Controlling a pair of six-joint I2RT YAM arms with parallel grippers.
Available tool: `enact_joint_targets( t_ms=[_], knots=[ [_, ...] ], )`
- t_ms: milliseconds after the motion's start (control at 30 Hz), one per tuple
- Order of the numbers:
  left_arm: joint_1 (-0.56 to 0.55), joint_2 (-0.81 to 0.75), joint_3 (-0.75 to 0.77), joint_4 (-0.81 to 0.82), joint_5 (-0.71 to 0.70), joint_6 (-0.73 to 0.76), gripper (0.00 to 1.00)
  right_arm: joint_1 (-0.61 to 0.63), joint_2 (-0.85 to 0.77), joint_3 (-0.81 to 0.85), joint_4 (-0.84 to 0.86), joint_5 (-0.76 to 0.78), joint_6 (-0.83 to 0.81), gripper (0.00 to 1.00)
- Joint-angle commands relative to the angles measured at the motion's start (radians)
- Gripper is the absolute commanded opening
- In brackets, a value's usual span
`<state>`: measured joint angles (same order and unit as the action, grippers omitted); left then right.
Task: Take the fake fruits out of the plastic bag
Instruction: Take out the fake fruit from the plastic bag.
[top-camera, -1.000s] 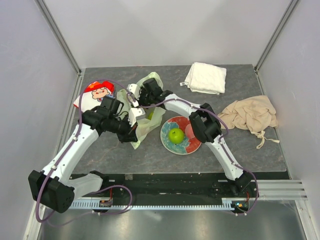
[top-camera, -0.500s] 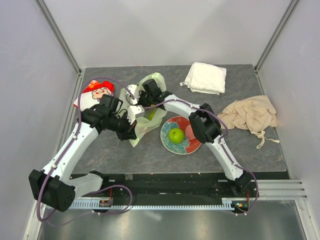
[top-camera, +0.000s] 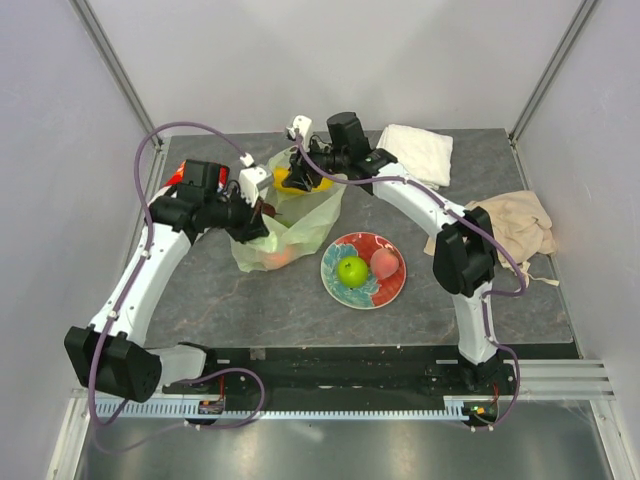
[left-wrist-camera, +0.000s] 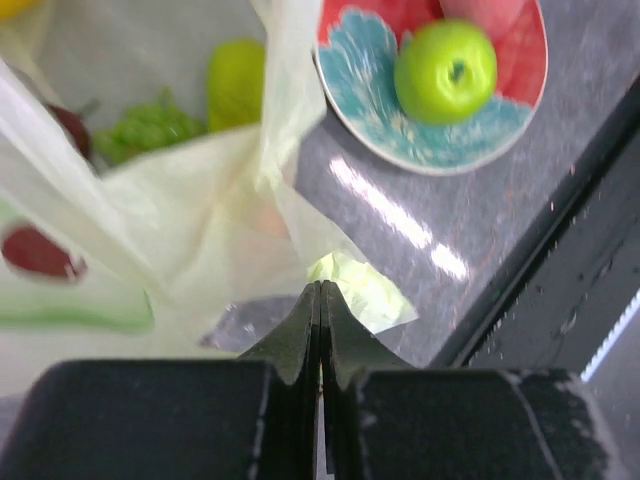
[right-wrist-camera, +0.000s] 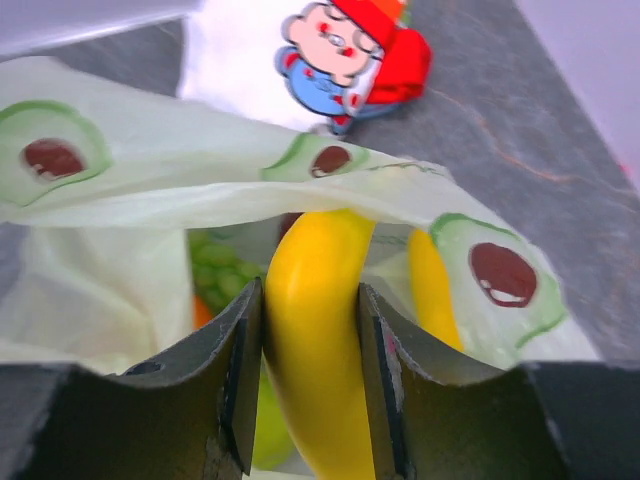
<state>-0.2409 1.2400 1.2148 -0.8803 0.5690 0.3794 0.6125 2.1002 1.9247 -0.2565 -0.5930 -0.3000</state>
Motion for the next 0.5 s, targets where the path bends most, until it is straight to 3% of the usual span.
enact_joint_targets(
  t_ms=[0,133,467],
  knots=[
    [0.008,0.048,0.121,0.084,0.037,-0.088,0.02,0.004,0.012,-0.020,-0.040,-0.249,0.169,0.36],
    [0.015,0.087,0.167,0.106,0.029,-0.117,0.02,0.007,-0.015,-0.044,-0.050,-0.344,0.251,0.34],
    [0.026,0.062,0.135,0.121,0.028,-0.086,0.02,0.023,-0.296,-0.182,-0.170,-0.332,0.159,0.31]
  ],
)
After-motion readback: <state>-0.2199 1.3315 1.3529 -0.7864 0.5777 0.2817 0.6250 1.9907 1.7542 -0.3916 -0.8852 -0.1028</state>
